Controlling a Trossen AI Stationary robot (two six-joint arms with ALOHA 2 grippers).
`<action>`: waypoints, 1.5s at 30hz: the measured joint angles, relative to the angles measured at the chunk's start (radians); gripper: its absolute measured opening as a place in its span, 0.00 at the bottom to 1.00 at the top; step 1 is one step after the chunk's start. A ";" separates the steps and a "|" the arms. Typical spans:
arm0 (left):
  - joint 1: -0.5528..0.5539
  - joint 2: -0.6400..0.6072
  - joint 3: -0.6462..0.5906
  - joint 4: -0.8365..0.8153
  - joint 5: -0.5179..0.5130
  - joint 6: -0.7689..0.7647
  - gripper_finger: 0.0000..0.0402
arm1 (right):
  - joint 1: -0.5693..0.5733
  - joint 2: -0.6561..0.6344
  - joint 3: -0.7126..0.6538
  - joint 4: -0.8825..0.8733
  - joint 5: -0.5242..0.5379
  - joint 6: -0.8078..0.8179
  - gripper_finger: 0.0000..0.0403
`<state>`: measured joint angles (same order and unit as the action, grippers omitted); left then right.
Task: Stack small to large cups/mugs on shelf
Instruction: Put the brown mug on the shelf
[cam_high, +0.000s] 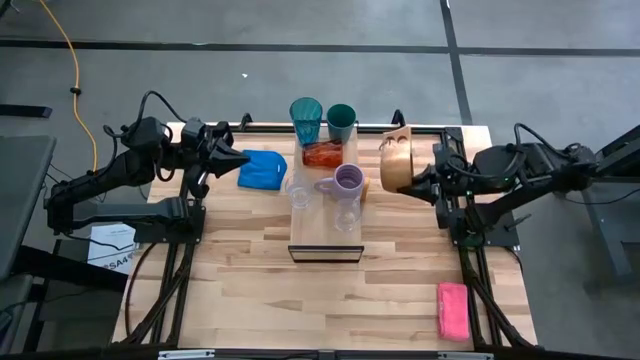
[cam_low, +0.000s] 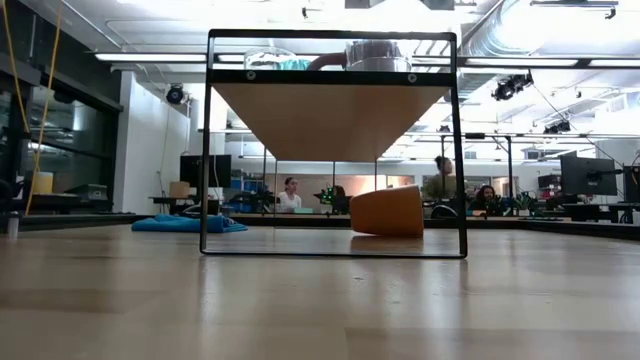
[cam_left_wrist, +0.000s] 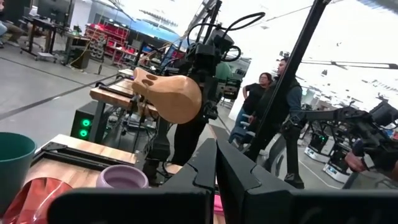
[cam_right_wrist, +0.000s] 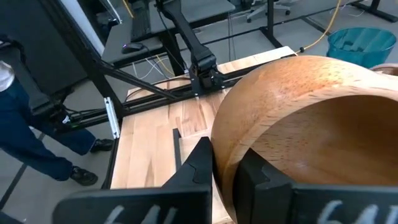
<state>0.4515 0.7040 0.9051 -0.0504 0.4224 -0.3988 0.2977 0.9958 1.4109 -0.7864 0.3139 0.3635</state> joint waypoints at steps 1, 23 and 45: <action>0.000 0.000 0.000 -0.003 -0.006 0.000 0.00 | 0.000 0.000 0.000 0.000 -0.004 0.004 0.00; 0.000 0.001 0.000 -0.004 -0.051 -0.077 0.00 | 0.372 0.604 0.395 -0.151 -0.331 0.462 0.00; 0.000 0.000 0.000 -0.004 -0.051 -0.078 0.00 | 0.348 1.118 0.443 -0.071 -0.336 0.937 0.00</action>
<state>0.4515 0.7044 0.9047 -0.0540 0.3717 -0.4770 0.6460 2.1135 1.8542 -0.8577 -0.0220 1.3009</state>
